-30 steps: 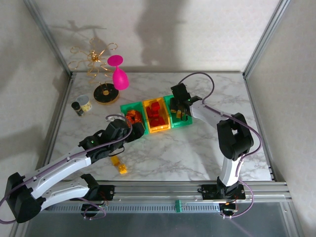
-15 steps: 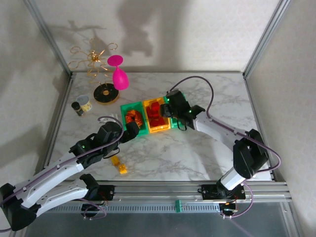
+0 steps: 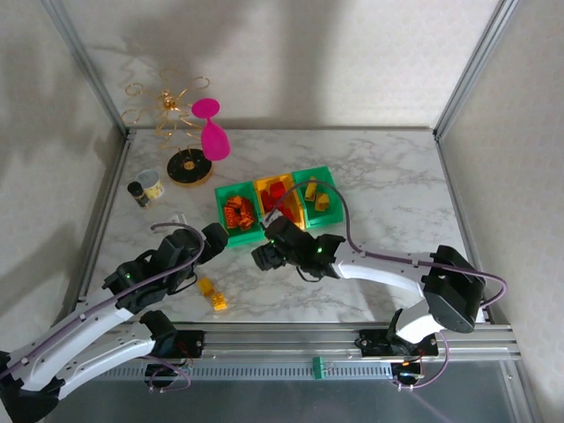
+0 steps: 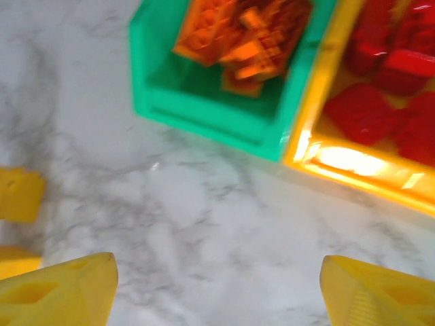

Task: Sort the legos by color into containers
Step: Pick up the lego from the bottom-left of the table.

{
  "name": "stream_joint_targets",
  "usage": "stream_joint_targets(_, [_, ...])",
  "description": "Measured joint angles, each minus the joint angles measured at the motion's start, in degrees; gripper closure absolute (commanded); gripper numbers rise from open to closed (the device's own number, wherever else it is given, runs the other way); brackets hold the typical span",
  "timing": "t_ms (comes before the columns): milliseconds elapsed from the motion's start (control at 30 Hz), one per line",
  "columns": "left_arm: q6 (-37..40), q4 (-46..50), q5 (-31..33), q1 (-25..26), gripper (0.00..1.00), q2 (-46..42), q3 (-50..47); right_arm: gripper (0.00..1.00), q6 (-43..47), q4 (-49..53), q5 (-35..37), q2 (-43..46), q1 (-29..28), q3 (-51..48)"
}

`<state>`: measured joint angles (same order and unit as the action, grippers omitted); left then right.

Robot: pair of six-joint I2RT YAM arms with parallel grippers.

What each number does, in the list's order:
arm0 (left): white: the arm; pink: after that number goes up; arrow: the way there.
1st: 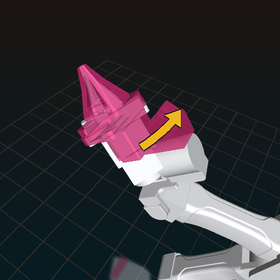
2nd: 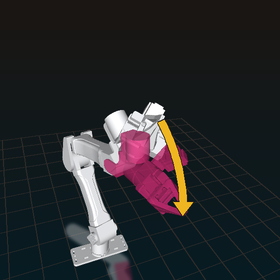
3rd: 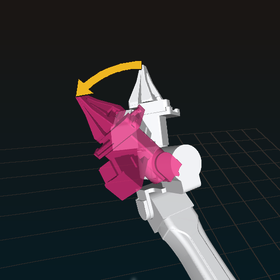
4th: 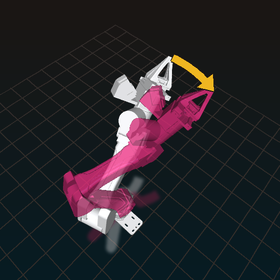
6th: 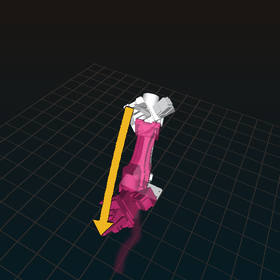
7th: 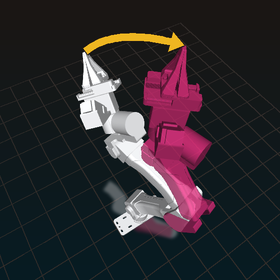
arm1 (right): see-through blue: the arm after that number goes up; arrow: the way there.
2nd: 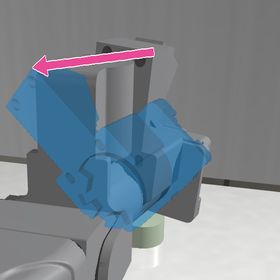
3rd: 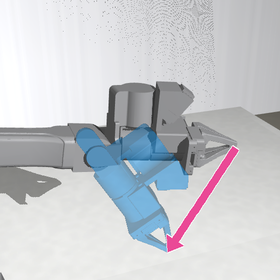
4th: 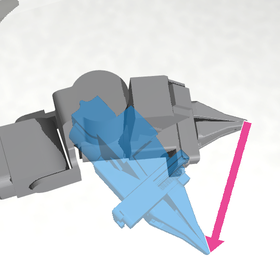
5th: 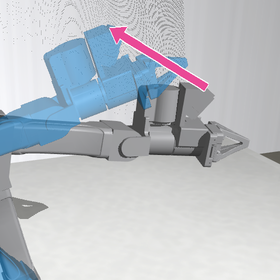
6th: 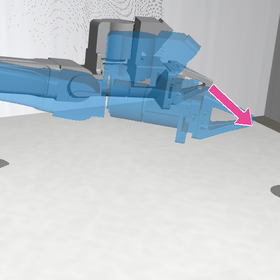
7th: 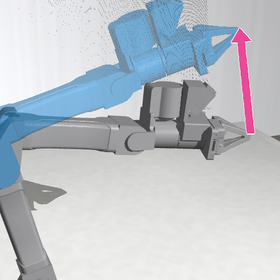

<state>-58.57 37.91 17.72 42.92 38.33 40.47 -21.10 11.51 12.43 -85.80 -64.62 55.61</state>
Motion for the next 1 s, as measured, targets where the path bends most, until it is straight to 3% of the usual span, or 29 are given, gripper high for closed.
stream_joint_targets(500, [-0.8, 6.3, 3.5, 0.0, 0.0, -2.0, 3.5, 0.11, -1.2, -11.1, -3.8, -12.4, -14.9, 1.2])
stream_joint_targets(1000, [-0.6, 8.2, 6.4, 0.0, 0.0, -5.6, 4.9, 0.05, -1.2, -12.5, -5.1, -23.2, -16.7, 10.5])
